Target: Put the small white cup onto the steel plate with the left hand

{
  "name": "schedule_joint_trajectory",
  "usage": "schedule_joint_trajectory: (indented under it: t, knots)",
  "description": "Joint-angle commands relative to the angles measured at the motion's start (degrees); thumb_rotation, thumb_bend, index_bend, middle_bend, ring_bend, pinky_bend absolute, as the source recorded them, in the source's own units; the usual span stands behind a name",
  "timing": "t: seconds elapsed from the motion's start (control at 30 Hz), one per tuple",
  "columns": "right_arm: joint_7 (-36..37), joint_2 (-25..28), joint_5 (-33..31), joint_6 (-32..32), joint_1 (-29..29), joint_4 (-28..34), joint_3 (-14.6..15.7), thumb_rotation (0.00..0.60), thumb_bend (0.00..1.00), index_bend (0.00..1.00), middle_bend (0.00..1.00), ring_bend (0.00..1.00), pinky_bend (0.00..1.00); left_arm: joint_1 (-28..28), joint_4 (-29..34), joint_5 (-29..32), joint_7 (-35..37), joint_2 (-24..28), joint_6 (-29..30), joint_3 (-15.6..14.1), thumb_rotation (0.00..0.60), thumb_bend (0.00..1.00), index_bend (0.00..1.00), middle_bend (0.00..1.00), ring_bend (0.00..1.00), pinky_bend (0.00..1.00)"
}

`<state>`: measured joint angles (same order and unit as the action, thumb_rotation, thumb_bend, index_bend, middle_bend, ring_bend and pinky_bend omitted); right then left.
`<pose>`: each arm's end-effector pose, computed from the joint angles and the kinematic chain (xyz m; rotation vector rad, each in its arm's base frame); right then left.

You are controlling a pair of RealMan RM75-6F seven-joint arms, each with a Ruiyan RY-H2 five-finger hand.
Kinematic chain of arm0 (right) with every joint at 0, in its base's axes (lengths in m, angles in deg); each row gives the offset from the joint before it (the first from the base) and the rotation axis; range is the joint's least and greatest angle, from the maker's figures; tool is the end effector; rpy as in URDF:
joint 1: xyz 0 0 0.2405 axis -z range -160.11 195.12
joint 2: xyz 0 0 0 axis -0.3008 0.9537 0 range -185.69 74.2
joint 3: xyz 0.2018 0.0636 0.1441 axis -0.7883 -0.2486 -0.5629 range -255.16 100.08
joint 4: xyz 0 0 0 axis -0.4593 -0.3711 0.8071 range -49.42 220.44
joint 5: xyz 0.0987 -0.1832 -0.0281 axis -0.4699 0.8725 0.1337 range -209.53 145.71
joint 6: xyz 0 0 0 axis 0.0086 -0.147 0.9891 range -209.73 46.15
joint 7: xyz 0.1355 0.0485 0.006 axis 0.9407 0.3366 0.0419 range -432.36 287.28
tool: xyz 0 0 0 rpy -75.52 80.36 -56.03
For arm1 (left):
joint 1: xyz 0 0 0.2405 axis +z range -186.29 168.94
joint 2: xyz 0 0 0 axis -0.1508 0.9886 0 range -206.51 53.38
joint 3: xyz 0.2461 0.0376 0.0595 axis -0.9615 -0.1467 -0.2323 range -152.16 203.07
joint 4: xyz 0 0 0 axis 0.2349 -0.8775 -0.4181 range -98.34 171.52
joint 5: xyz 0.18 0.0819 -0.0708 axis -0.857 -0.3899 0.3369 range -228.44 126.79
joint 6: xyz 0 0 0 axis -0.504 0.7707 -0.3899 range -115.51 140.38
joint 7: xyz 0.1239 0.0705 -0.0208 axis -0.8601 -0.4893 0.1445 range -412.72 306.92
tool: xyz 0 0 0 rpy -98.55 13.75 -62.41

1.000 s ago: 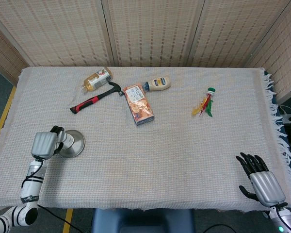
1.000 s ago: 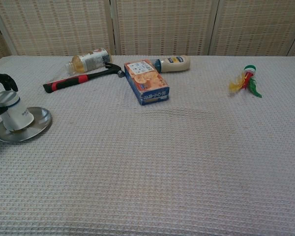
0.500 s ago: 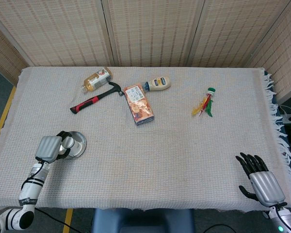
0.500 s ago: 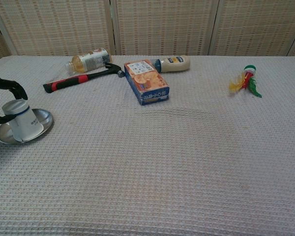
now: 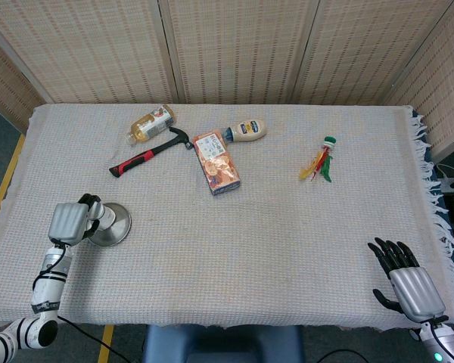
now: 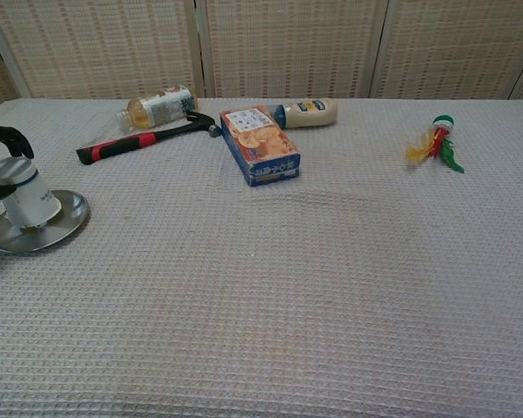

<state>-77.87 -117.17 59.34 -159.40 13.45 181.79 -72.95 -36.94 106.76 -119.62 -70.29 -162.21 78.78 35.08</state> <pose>-0.3090 -0.1433 0.1297 1.6273 -1.0039 0.7177 -0.2821 0.3342 0.0589 -1.5277 -0.7615 -0.7257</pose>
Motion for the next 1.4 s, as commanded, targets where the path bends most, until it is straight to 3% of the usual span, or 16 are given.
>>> schedule_joint_trajectory:
  t: [0.03, 0.43, 0.63, 0.97, 1.3, 1.4]
  knots:
    - [-0.21, -0.02, -0.20, -0.22, 0.08, -0.07, -0.16, 0.600, 0.17, 0.00, 0.00, 0.00, 0.00, 0.23, 0.98, -0.65, 0.63, 0.29, -0.07, -0.44, 0.600, 0.47, 0.57, 0.72, 0.71, 0.93]
    - [0.22, 0.16, -0.01, -0.25, 0.11, 0.07, -0.06, 0.600, 0.17, 0.00, 0.00, 0.00, 0.00, 0.32, 11.16, -1.39, 8.92, 6.83, -6.71, -2.12, 0.600, 0.47, 0.58, 0.73, 0.71, 0.93]
    - [0.28, 0.16, 0.03, 0.05, 0.01, 0.17, 0.06, 0.600, 0.17, 0.00, 0.00, 0.00, 0.00, 0.38, 8.84, -1.45, 6.20, 5.80, -4.05, -1.58, 0.600, 0.47, 0.58, 0.73, 0.71, 0.93]
    - [0.32, 0.34, 0.29, -0.14, 0.14, 0.39, 0.23, 0.600, 0.17, 0.00, 0.00, 0.00, 0.00, 0.50, -0.16, -0.40, 0.61, 0.51, 0.34, -0.67, 0.600, 0.47, 0.58, 0.73, 0.71, 0.93]
    - [0.53, 0.55, 0.16, -0.25, 0.22, 0.54, 0.19, 0.600, 0.17, 0.00, 0.00, 0.00, 0.00, 2.60, 9.17, -3.33, 6.45, 6.76, 1.80, -1.53, 0.600, 0.47, 0.58, 0.73, 0.71, 0.93]
    - [0.64, 0.62, 0.21, -0.22, 0.22, 0.56, 0.24, 0.600, 0.17, 0.00, 0.00, 0.00, 0.00, 3.87, 9.37, -2.35, 6.89, 8.60, 3.32, -0.92, 0.600, 0.47, 0.58, 0.73, 0.71, 0.93]
